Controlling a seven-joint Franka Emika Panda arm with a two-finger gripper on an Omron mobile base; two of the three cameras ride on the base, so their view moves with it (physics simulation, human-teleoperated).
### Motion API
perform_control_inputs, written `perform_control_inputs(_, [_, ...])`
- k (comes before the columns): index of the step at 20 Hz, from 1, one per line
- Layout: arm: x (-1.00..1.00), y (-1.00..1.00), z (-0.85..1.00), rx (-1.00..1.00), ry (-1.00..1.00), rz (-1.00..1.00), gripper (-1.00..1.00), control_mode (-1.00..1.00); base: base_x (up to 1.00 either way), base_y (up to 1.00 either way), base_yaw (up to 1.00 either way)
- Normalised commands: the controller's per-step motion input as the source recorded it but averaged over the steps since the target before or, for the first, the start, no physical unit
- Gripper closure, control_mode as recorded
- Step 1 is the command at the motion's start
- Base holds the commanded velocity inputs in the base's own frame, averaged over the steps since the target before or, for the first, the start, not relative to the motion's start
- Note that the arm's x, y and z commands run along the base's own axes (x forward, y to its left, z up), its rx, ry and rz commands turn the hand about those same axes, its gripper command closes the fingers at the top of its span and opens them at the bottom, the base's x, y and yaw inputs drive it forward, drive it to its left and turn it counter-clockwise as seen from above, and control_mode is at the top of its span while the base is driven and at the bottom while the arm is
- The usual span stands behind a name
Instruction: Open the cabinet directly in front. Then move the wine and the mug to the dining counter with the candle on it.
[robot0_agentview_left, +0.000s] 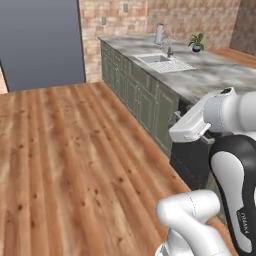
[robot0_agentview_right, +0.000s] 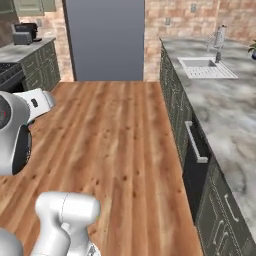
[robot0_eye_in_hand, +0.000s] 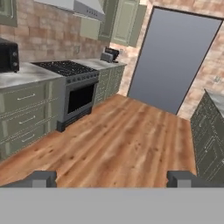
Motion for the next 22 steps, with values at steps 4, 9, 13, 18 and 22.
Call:
perform_control_inputs(4, [0.0, 0.0, 0.0, 0.0, 0.0, 0.0, -1.0, 1.0, 1.0, 0.98, 0.0])
perform_control_inputs(9, [0.0, 0.0, 0.0, 0.0, 0.0, 0.0, -1.0, 1.0, 1.0, 0.96, 0.0])
perform_control_inputs(13, [0.0, 0.0, 0.0, 0.0, 0.0, 0.0, -1.0, 1.0, 1.0, 0.52, -0.02])
perform_control_inputs(18, [0.0, 0.0, 0.0, 0.0, 0.0, 0.0, -1.0, 1.0, 1.0, 0.05, -0.09])
perform_control_inputs(22, [0.0, 0.0, 0.0, 0.0, 0.0, 0.0, -1.0, 1.0, 1.0, 0.0, -0.15])
